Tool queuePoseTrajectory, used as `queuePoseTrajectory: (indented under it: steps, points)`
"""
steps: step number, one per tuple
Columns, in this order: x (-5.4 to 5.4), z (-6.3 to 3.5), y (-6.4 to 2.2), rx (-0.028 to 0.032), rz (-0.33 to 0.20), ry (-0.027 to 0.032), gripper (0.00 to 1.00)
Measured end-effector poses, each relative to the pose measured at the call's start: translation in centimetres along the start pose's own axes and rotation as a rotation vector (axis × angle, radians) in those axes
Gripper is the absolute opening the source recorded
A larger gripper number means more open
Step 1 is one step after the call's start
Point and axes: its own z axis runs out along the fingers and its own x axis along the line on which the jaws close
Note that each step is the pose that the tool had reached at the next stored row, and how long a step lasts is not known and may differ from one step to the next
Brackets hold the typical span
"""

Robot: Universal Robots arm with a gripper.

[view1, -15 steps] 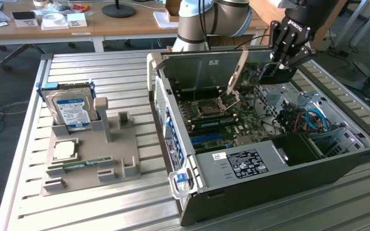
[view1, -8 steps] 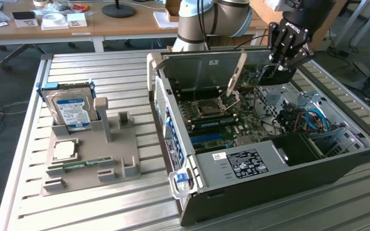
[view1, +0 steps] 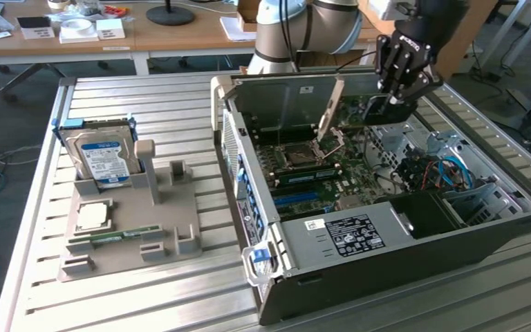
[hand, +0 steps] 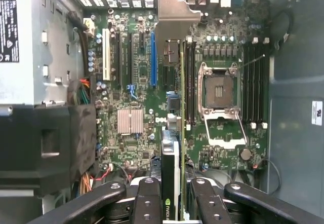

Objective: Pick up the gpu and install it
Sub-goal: 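Insert the gpu into the slot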

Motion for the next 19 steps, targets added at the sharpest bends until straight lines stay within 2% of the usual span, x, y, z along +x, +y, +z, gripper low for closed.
queuePoseTrajectory:
  steps: [6,8,14,19]
  points:
    - [0.0,0.58,1.18,0.0178,0.000,0.0000,0.27]
    - [0.0,0.88,1.58,0.0218,-0.001,0.0003,0.27]
    - [0.1,1.67,2.57,0.0277,-0.001,0.0021,0.27]
    - [0.2,1.72,2.67,0.0281,-0.001,0.0019,0.27]
